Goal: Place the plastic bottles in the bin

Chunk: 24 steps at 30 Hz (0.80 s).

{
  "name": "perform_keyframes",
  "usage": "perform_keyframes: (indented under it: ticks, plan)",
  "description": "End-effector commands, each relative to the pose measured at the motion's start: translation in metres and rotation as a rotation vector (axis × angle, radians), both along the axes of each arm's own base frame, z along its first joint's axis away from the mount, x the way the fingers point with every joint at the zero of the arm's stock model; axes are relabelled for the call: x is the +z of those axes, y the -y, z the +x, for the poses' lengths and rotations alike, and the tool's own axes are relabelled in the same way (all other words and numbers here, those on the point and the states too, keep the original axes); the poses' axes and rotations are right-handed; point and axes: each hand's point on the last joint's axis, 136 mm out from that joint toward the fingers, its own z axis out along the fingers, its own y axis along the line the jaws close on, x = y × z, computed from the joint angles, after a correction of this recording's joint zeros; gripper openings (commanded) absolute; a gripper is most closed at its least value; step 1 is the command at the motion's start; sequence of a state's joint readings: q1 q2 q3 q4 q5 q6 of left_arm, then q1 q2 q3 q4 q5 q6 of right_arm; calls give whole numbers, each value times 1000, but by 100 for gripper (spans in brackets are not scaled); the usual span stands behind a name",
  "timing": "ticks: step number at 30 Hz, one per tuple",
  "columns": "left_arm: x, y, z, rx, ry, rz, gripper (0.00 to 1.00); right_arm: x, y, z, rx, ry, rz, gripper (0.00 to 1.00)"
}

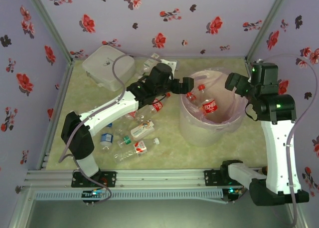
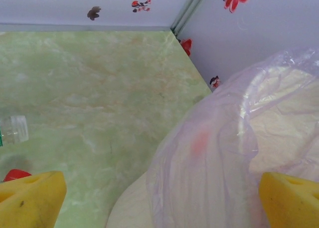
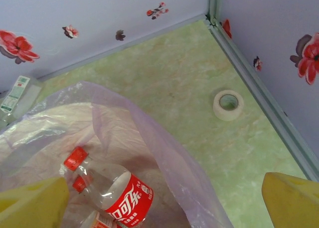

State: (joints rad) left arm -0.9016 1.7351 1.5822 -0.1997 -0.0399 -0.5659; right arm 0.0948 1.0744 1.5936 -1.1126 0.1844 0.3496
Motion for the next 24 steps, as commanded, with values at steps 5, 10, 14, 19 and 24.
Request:
perform_keyframes:
  ticks: [5, 10, 14, 19, 24]
  plan:
    - [7, -20, -5, -66, 92, 179, 100, -9, 13, -1, -78, 33, 21, 100]
    - [44, -47, -2, -33, 197, 218, 100, -6, 10, 5, -82, 89, 65, 100]
    - [51, -77, 11, 25, 215, 262, 100, -11, 2, 11, -49, 75, 90, 100]
    - [38, -111, 51, 112, 204, 315, 100, -20, -6, 13, 0, 35, 106, 100]
    - [2, -139, 120, 187, 136, 359, 97, -22, -13, 9, 34, 20, 122, 100]
